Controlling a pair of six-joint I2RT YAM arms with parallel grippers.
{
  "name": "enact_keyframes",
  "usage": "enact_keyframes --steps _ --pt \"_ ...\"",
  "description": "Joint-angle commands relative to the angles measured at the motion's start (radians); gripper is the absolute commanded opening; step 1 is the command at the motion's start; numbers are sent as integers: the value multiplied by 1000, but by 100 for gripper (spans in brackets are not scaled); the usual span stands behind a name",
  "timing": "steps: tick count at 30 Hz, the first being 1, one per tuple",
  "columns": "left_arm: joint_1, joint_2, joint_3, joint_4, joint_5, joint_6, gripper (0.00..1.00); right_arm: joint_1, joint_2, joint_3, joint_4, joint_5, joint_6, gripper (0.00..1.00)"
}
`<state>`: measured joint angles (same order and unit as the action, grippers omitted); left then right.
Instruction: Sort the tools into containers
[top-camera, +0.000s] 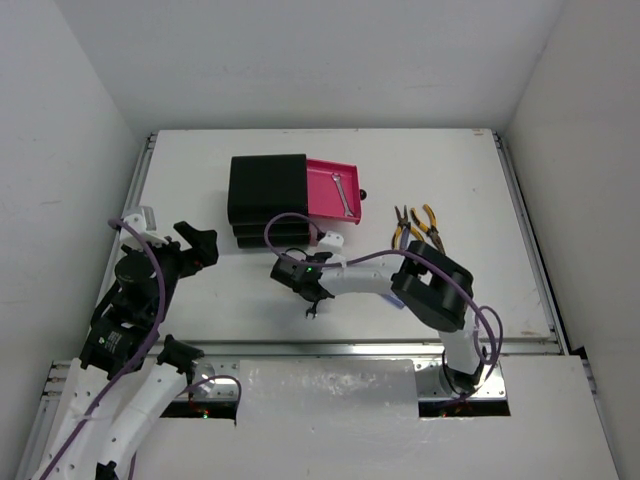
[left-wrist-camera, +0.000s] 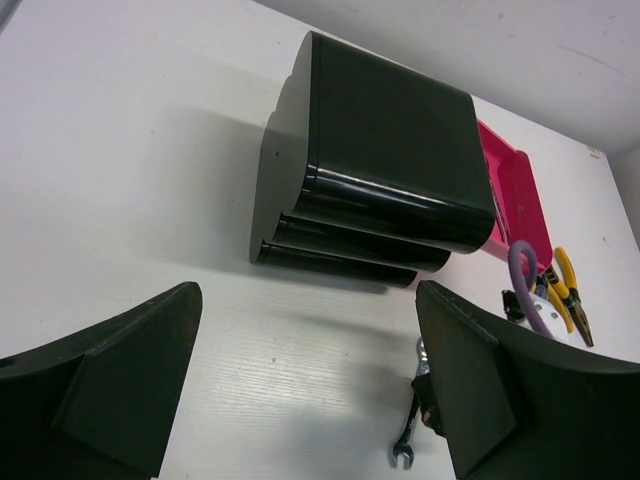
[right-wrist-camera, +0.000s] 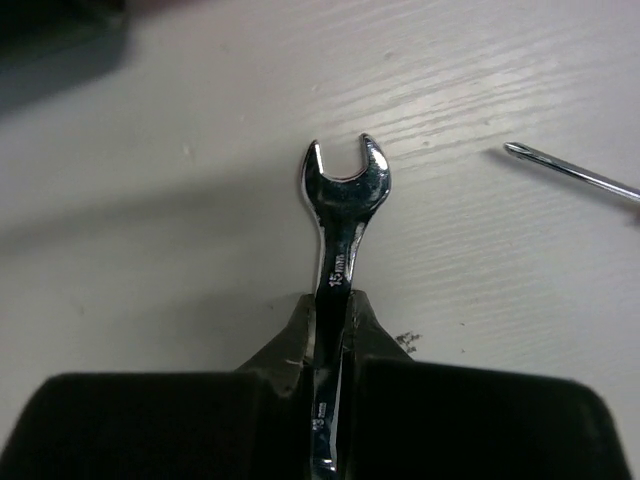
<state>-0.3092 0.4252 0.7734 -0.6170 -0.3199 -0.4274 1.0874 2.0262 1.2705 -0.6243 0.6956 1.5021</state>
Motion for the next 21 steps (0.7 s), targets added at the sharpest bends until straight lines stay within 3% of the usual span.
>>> enact_keyframes --steps 1,4,9,13,21 --pt "-11 -6 9 43 1 3 87 16 -61 -80 224 -129 -368 0" --pt "-14 -5 12 43 -1 1 87 17 -107 -140 349 -221 -600 0" --pt "-16 -2 12 43 -1 1 87 17 -233 -285 461 -315 -770 0" --pt "-16 4 12 42 -2 1 87 17 -333 -370 595 -401 -873 0" --pt "-16 1 13 40 -5 -1 87 17 -396 -356 552 -412 -947 0"
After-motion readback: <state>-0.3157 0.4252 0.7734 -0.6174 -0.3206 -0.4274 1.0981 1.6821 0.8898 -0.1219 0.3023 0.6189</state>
